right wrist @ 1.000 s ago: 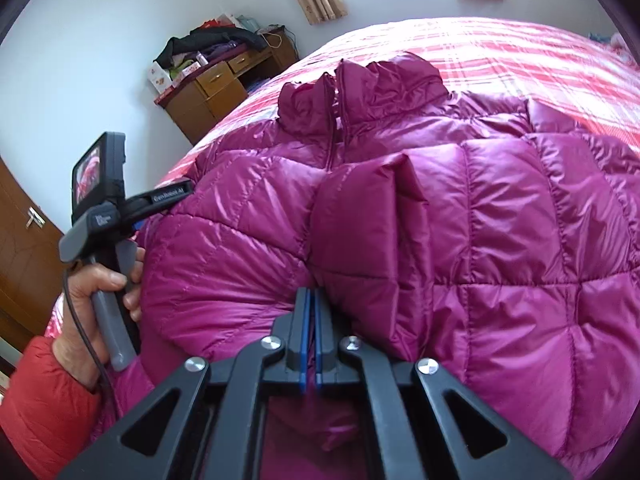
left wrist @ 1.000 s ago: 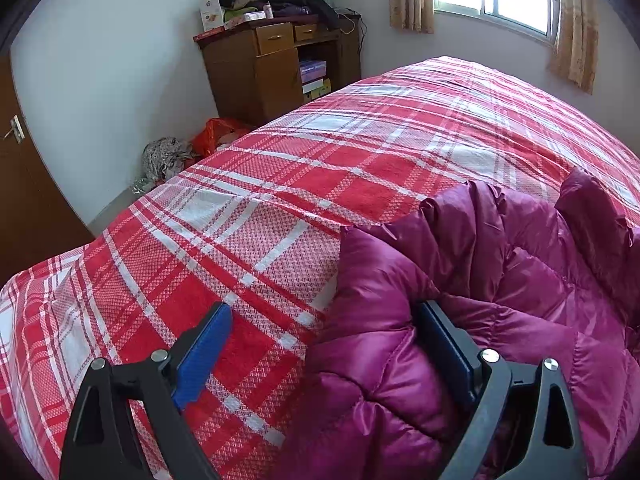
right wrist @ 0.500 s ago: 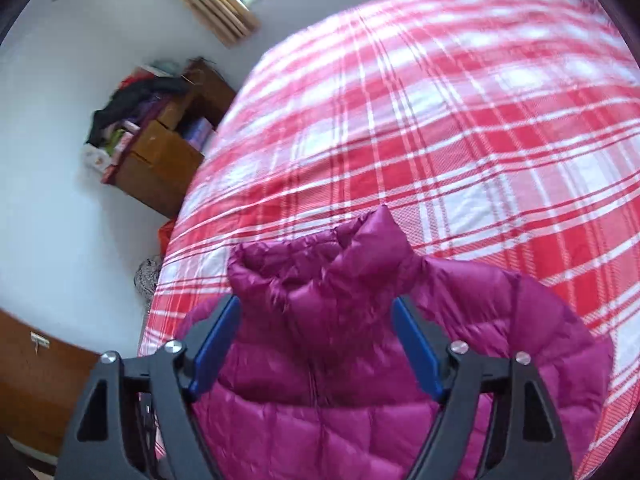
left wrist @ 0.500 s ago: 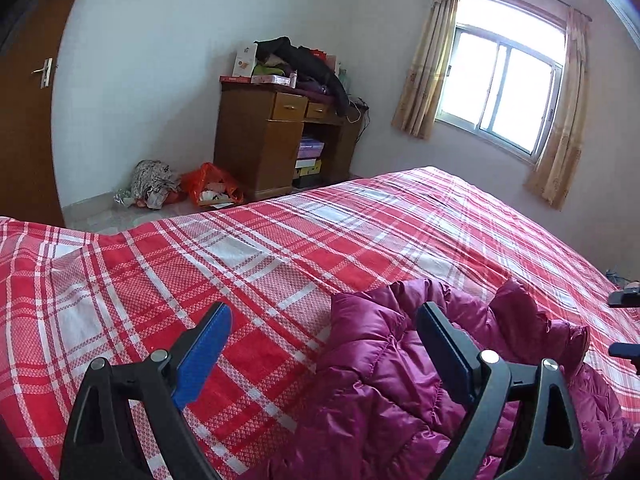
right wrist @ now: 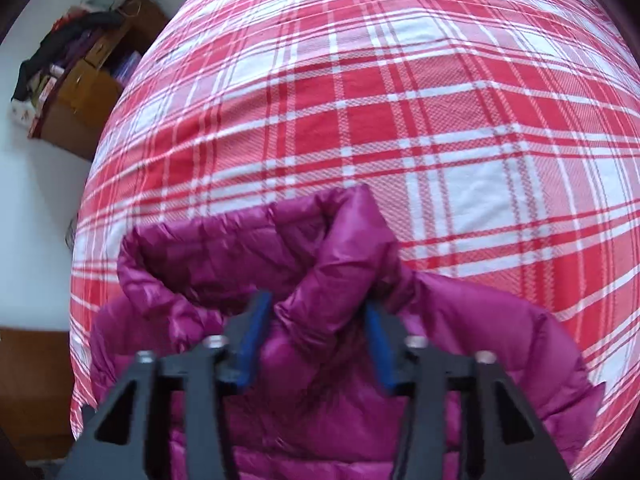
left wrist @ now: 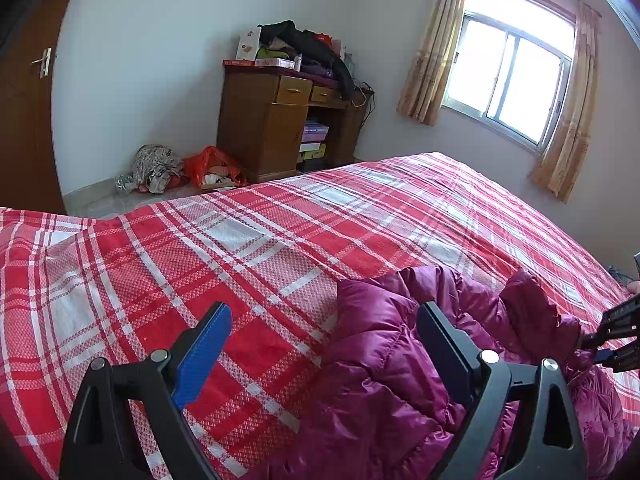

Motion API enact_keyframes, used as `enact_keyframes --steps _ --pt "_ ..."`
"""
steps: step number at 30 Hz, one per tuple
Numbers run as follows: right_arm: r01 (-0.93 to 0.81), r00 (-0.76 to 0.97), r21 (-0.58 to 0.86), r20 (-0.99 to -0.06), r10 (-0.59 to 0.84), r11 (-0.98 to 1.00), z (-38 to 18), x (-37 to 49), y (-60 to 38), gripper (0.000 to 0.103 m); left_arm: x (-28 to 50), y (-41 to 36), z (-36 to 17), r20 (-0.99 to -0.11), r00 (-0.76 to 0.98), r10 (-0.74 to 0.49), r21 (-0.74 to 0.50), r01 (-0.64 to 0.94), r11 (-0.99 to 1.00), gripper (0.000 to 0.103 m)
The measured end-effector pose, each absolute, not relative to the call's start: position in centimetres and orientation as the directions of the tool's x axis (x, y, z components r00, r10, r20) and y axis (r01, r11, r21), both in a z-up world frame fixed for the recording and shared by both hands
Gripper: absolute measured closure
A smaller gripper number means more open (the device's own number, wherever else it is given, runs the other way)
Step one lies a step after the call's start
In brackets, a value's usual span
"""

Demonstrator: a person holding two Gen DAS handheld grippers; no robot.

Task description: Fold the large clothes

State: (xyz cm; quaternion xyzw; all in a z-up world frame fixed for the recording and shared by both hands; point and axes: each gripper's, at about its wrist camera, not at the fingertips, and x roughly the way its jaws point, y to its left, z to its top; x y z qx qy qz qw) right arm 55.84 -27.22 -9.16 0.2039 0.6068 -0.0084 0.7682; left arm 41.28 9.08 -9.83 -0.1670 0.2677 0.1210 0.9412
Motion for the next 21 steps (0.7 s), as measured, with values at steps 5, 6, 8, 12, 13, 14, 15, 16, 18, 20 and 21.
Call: enact_keyframes --steps 5,6,8,12,13,14,15,16,18,20,21 --pt "0.221 0.273 0.323 -0.926 0.26 0.92 -7.3 52.4 -28.9 0.09 41.2 9.3 -9.9 -0.547 0.826 0.136 -0.257 -0.32 0.912 0.009" --pt "0.203 0.283 0.32 -0.924 0.257 0.926 -6.9 51.4 -29.2 0.09 41.2 9.4 -9.9 -0.547 0.826 0.135 -0.258 -0.32 0.911 0.009" --pt "0.177 0.303 0.31 -0.92 0.248 0.934 -6.5 49.2 -29.6 0.091 41.3 9.5 -10.0 -0.549 0.826 0.132 -0.262 -0.32 0.91 0.009" --pt "0.154 0.349 0.228 -0.923 0.163 0.961 -7.8 45.4 -29.6 0.091 41.3 9.4 -9.9 -0.548 0.828 0.124 -0.265 -0.312 0.913 0.009" --pt "0.141 0.376 0.196 -0.917 0.13 0.97 -8.5 44.9 -29.3 0.091 41.3 9.4 -9.9 -0.548 0.828 0.12 -0.265 -0.307 0.914 0.009" --pt "0.131 0.412 0.177 -0.905 0.109 0.975 -9.1 44.3 -28.9 0.091 41.4 9.3 -9.9 -0.551 0.827 0.112 -0.265 -0.301 0.916 0.009" --pt "0.124 0.452 0.168 -0.887 0.095 0.978 -9.5 43.5 -28.9 0.091 41.5 9.3 -10.0 -0.555 0.825 0.104 -0.267 -0.296 0.917 0.009" --pt "0.119 0.49 0.155 -0.868 0.077 0.981 -9.8 43.0 -28.8 0.091 41.6 9.3 -10.0 -0.558 0.824 0.101 -0.268 -0.293 0.918 0.009" --pt "0.106 0.572 0.126 -0.819 0.043 0.986 -10.3 41.8 -28.6 0.092 41.6 9.2 -9.9 -0.558 0.824 0.095 -0.268 -0.288 0.919 0.009" --pt "0.085 0.623 0.101 -0.782 0.026 0.991 -10.7 41.4 -28.1 0.092 41.6 8.8 -9.3 -0.559 0.827 0.067 -0.253 -0.247 0.935 0.009" --pt "0.083 0.637 0.1 -0.77 0.025 0.992 -10.7 41.4 -28.0 0.091 41.6 8.3 -8.6 -0.562 0.826 0.046 -0.228 -0.208 0.951 0.009"
